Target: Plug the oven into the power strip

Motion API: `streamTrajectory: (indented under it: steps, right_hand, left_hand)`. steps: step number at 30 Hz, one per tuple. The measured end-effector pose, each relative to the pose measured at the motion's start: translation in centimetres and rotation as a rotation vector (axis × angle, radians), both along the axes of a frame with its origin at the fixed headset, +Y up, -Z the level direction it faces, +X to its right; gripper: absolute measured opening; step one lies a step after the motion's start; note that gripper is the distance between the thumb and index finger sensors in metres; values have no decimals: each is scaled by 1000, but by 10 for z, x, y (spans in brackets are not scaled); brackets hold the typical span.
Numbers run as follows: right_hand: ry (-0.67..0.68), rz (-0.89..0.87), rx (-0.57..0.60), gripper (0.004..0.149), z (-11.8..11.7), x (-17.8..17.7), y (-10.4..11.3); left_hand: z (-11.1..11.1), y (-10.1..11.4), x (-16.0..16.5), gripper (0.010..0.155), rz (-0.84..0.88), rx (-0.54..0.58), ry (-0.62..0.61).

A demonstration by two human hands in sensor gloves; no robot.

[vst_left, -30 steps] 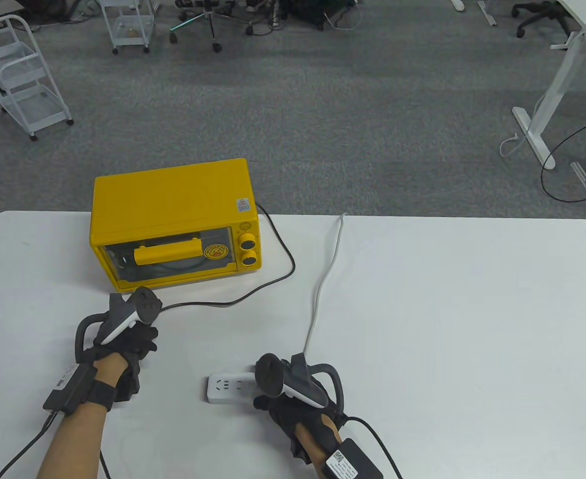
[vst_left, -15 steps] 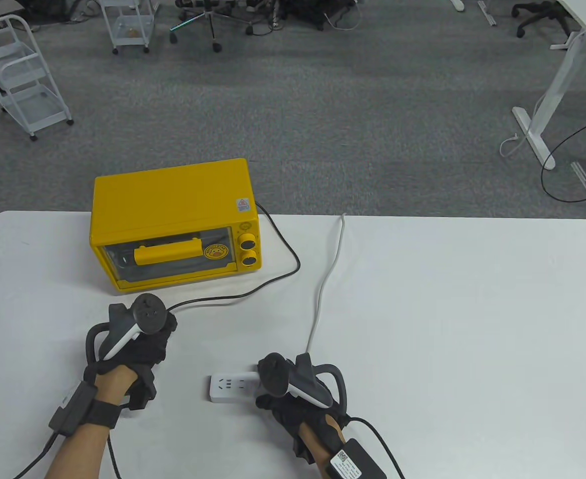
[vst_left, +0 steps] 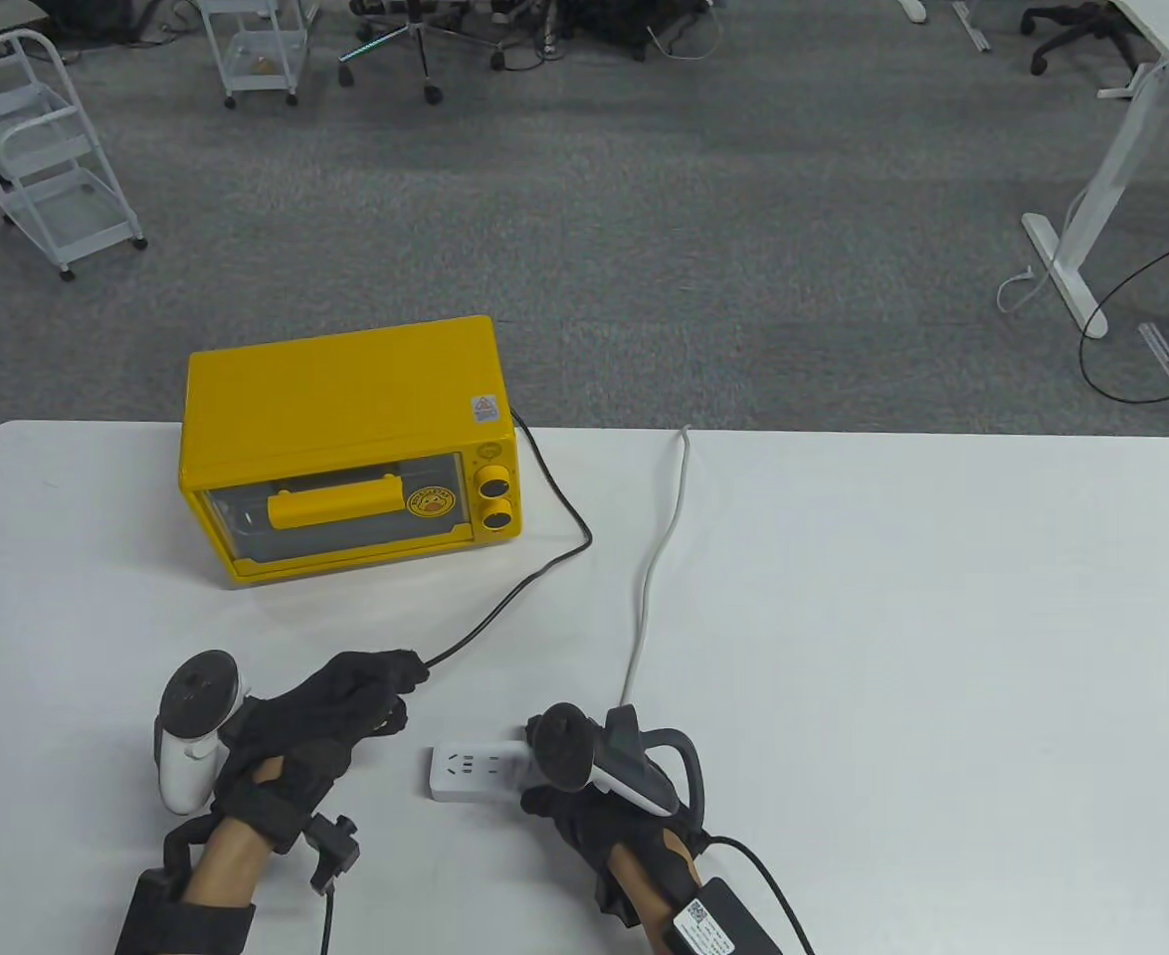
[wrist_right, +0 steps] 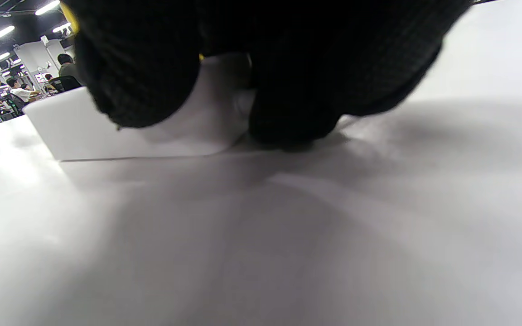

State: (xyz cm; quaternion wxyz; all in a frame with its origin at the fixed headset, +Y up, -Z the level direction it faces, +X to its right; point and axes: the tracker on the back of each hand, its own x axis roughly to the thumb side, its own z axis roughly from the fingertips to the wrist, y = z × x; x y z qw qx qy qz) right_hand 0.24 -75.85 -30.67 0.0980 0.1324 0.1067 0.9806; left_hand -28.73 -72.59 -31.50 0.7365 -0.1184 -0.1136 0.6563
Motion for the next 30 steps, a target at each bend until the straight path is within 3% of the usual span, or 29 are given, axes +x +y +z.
streamTrajectory:
  steps: [4, 12, 14, 17, 20, 24, 30]
  right_hand:
    - [-1, -8, -10, 74, -1, 1, 0]
    - [-2, -11, -11, 74, -1, 1, -1]
    - [-1, -9, -6, 74, 0, 1, -1]
    - [-1, -10, -6, 74, -1, 1, -1]
    - [-1, -11, -8, 74, 0, 1, -1]
    - [-1, -16, -12, 74, -1, 2, -1]
    - [0, -15, -12, 74, -1, 2, -1]
  left_hand:
    - [0, -11, 1, 61, 108, -48, -60]
    - [4, -6, 14, 64, -51, -15, -372]
    - [4, -3, 18, 66, -114, 7, -378]
    - [4, 1, 20, 67, -283, 46, -304]
    - [6, 5, 20, 65, -401, 77, -127]
    - [7, 12, 23, 66, -600, 160, 12]
    - [13, 20, 43, 70, -908, 339, 111]
